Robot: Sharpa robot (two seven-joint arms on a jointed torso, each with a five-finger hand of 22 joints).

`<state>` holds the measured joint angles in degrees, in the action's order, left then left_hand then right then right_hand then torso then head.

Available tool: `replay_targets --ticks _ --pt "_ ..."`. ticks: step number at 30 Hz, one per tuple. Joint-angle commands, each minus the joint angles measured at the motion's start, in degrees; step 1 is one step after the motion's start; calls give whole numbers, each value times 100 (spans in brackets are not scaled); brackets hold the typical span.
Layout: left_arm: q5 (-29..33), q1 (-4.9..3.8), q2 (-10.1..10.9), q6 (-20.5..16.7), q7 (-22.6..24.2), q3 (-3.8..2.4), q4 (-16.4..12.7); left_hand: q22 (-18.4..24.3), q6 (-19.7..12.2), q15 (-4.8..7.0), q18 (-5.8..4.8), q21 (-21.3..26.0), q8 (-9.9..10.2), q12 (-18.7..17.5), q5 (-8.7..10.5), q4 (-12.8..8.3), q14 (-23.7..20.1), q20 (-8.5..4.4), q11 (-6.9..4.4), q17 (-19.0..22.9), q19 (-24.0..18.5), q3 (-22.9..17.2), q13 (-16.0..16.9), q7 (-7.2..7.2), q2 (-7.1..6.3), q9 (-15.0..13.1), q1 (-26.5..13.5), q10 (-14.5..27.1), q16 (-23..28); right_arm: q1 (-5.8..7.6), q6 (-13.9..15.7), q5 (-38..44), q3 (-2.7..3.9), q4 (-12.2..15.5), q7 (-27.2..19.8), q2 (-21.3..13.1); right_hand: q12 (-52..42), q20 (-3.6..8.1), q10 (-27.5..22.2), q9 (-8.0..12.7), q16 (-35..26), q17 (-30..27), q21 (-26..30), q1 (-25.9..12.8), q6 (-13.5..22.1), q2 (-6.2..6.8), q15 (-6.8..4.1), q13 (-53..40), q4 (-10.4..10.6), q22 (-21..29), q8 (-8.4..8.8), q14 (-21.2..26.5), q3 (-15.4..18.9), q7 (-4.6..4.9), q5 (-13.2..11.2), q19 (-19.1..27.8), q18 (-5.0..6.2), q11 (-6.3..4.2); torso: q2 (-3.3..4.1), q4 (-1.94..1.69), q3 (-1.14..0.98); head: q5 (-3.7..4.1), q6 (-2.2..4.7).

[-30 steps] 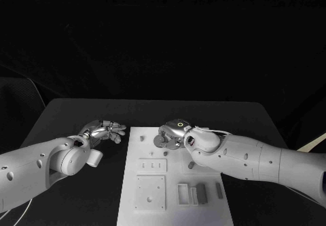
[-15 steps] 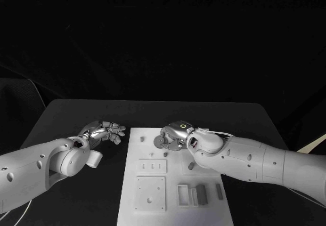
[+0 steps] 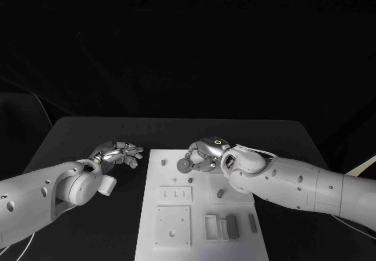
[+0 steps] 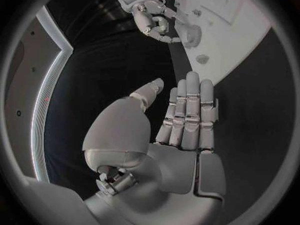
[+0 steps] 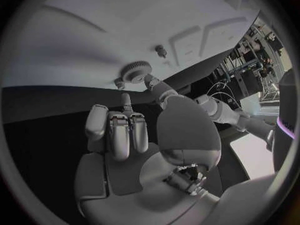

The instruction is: Assemble the parts on the task board

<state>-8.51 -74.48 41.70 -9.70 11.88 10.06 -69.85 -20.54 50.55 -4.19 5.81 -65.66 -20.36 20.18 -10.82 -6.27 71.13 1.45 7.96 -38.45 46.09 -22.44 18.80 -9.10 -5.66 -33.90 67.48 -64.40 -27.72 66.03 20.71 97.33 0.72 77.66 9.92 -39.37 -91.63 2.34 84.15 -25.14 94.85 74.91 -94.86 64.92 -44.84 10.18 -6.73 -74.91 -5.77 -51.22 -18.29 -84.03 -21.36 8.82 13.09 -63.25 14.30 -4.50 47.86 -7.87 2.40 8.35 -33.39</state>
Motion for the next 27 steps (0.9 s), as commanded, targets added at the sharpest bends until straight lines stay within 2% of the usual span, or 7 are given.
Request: replay_targets --ticks 1,4,7,13,15,19,27 --pt "6 1 -8 53 60 -4 21 9 -37 -24 72 30 37 -23 7 3 -14 23 2 -7 32 26 -4 -4 30 10 37 38 24 14 21 -308 156 62 -34 -77 25 -31 486 9 1036 2472 -671 -68 29 -17 42 2 38 -7 13 -1795 10 12 -38 -1 70 40 -2 -4 -2 15 21" --pt "6 6 -16 49 67 -4 73 9 -37 -24 72 30 37 -24 7 3 -14 23 2 -8 32 26 -4 -4 30 10 37 39 24 57 32 -474 305 97 -35 -191 27 -31 485 8 1033 2464 -669 -84 21 -25 42 2 49 -6 8 -1790 10 18 -36 -1 70 39 -2 1 -6 15 41" --pt "6 23 -20 49 71 -4 119 9 -37 -24 72 30 38 -24 7 3 -14 23 2 -8 32 27 -4 -4 30 10 38 39 25 136 20 -668 355 63 -50 -300 31 -32 480 3 1025 2442 -666 -98 -10 -44 41 5 60 -5 -10 -1774 5 26 -32 -3 70 37 -9 2 -4 27 58" --pt "6 44 -35 58 80 -4 209 9 -37 -24 72 30 38 -24 7 3 -14 23 2 -9 33 27 -4 -3 30 11 38 38 25 230 30 -1295 363 -61 -261 -508 138 -30 356 -28 954 2247 -646 -91 -184 -99 38 193 57 3 -96 -1633 -37 40 -24 6 70 26 -1 25 -14 18 112" --pt "6 50 -44 53 83 -4 234 9 -36 -24 72 30 38 -24 7 3 -13 23 2 -10 33 27 -4 -3 31 11 38 37 25 262 93 -1482 363 -76 -339 -587 215 -30 269 -35 925 2172 -634 -89 -226 -114 37 326 55 7 -114 -1578 -48 39 -24 16 70 25 3 20 -12 25 125" --pt "6 76 -41 61 82 -4 254 10 -35 -24 72 31 38 -23 6 3 -13 23 1 -10 33 27 -3 -2 31 10 38 35 26 264 57 -1625 362 -24 -492 -808 385 -32 76 -47 864 2023 -610 -89 -303 -149 37 620 53 18 -145 -1466 -71 42 -23 37 70 23 2 6 -5 72 155" --pt "6 131 -41 74 88 -4 291 10 -32 -24 72 31 37 -21 6 4 -12 23 0 -12 34 27 -2 -1 33 10 39 31 26 261 -61 -2575 358 -91 -1144 -1158 697 -41 -287 -53 758 1811 -542 -99 -384 -167 41 1093 41 47 -164 -1290 -101 41 -21 105 70 27 2 20 -16 125 195"
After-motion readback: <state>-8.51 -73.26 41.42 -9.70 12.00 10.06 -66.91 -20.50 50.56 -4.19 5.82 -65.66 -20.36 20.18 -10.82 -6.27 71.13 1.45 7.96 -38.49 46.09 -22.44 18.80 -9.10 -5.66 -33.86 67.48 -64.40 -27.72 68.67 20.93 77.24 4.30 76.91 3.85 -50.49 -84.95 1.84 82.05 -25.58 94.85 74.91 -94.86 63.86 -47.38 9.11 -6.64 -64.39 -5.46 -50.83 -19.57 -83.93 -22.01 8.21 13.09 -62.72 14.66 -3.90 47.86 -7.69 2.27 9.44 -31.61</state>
